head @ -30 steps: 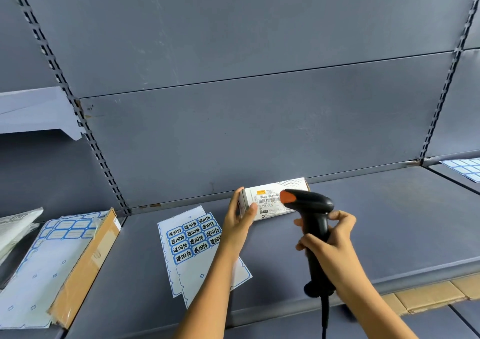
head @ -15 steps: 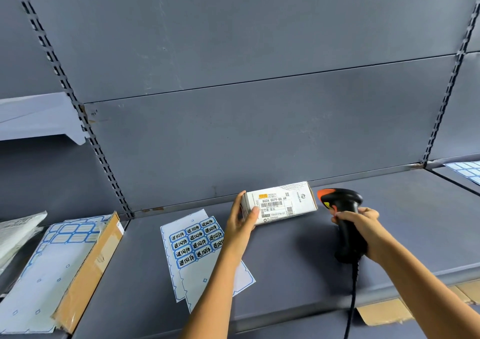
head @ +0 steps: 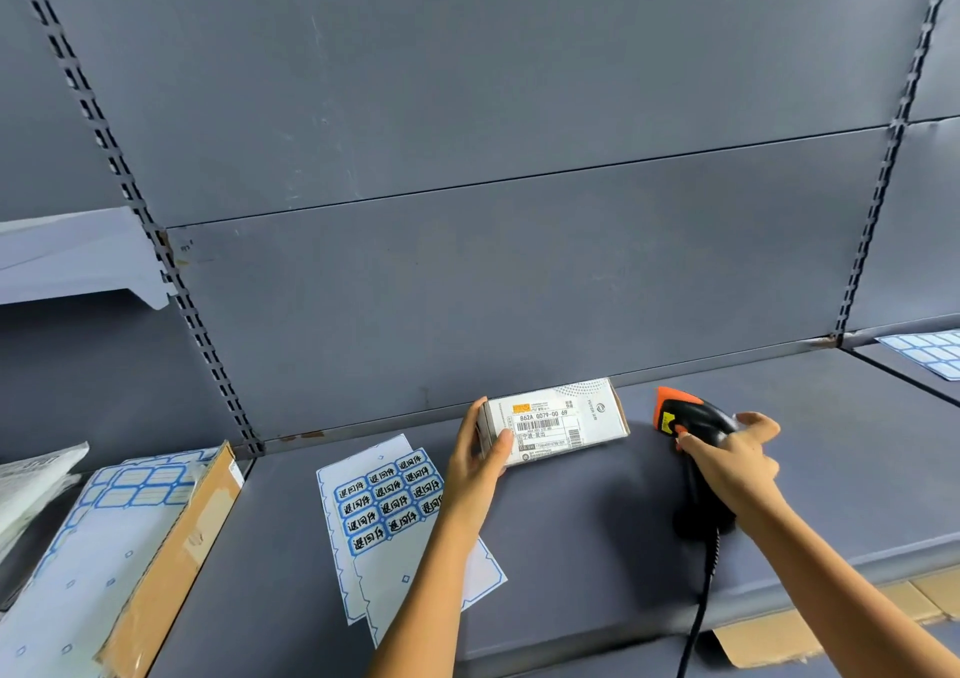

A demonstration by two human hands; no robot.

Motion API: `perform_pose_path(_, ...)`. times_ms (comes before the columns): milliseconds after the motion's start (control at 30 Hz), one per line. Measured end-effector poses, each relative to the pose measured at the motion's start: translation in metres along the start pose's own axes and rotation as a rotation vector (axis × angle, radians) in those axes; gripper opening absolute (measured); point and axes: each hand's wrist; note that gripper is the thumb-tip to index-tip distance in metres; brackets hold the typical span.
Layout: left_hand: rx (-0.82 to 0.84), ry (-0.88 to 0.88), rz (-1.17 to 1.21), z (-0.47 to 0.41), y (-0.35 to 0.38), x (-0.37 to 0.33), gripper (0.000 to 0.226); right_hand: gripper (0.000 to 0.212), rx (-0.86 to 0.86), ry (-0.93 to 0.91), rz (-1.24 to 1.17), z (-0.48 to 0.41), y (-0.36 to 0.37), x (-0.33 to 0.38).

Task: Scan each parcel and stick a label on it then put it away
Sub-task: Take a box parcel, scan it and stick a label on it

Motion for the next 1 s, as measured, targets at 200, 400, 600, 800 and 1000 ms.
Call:
perform_pose_path(200,-0.03,-0.023,0.036,0.001,0.003,-0.009,0.049,0.08,0.141,-0.466,0.14,0.015,0.006,0.019)
perform_pose_path(400,0.035,-0.027,0.066,0.006,0.003,-0.042,0.027,0.09,0.478,-0.724,0.191,0.021,0.019,0.046)
perform_pose_path(600,-0.044,-0.106,-0.103,0.026,-0.028,-0.039,0.026,0.094,0.555,-0.647,0.161,0.023,0.027,0.047)
perform_pose_path(800,-0.208,-0.05,-0.642,0.053,-0.073,-0.023,0.022,0.09,0.452,-0.49,0.075,0.016,0.042,0.036)
perform_pose_path(1000,-0.043,-0.07,-1.166,0.066,-0.075,-0.008,0.062,0.095,0.474,-0.412,0.022,0.018,0.054,0.025)
Point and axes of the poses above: each hand's wrist, its own z-axis away from the middle knuckle, its own y-axis out of the palm, x = y × z, and after that the axes turned 7 degrees about x, right-handed
